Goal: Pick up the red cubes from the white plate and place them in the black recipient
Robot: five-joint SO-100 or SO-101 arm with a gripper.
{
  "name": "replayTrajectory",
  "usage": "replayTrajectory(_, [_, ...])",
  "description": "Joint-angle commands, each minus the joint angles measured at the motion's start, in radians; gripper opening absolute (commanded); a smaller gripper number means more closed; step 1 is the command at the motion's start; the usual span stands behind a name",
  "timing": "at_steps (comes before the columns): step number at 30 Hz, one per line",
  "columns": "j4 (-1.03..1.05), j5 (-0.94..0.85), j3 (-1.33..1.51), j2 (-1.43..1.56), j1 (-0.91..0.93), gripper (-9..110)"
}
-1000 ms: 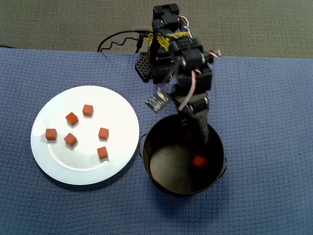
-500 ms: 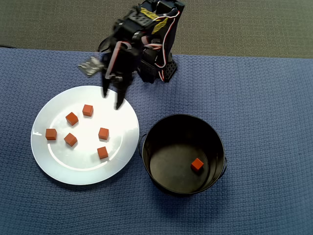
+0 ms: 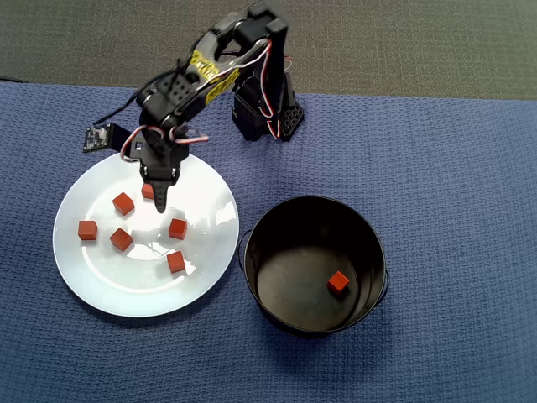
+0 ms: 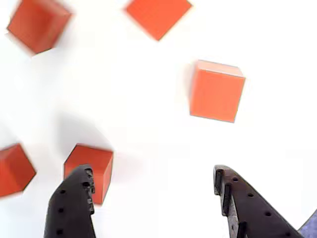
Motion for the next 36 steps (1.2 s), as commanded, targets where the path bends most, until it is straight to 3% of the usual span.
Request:
replayTrajectory(1, [0.081, 0.091, -0.100, -0.026, 0.028, 25])
replayTrajectory(6, [0.141, 0.095, -0.098, -0.017, 0.043, 24])
replayTrajectory(24, [0.025, -0.123, -0.176, -0.241, 0.146, 22])
replayTrajectory(36, [-0.014, -0.117, -0.218, -0.305, 0.153, 15])
